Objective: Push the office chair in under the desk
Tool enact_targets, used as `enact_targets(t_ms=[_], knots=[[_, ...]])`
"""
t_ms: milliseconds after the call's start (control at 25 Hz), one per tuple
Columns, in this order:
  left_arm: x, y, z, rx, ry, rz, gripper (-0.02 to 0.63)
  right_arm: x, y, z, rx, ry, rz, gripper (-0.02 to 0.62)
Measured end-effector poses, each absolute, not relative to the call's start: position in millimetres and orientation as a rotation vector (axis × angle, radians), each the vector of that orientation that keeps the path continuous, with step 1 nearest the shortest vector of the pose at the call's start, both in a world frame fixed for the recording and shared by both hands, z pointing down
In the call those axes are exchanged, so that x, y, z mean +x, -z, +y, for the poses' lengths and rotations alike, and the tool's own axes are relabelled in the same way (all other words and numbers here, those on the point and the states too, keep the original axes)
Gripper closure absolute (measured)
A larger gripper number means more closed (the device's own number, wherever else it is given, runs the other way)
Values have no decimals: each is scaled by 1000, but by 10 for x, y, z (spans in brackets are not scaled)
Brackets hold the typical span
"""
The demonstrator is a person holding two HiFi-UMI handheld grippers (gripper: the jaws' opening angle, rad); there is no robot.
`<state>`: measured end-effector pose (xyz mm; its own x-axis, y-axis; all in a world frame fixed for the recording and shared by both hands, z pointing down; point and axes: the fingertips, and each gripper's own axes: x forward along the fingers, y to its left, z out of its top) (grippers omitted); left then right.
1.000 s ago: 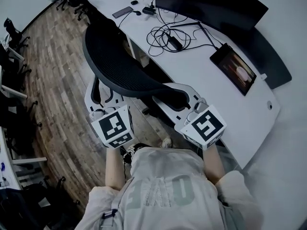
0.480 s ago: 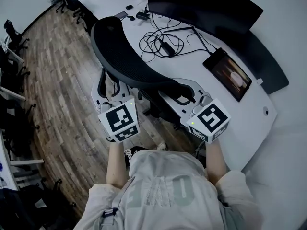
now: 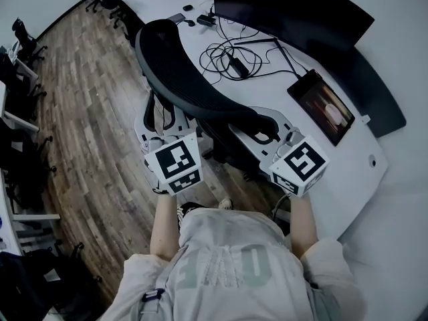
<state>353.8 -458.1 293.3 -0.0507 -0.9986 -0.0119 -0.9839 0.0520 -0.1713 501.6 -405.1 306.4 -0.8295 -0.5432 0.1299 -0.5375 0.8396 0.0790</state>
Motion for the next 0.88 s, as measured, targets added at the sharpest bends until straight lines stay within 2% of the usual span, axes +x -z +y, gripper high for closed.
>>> enact_targets(t_ms=[360,560,800,880], knots=[[3547,-2818,-4432,-2191,188,2066,437,5015,-3035,-4034,968,192,-2775,466],[3536,-2531,-4126,-2171,107,2023,436,5123,-2368,-3843,1075,244,-2907,451],[3466,-2286,-3871,-2165,19,1980,439,4907,-1728,-3387,1126,374,-3082,451],[3448,-2159,-3770,-2171,-64,1970,474,4787,-1586,-3267,1109,376,-3147,453]])
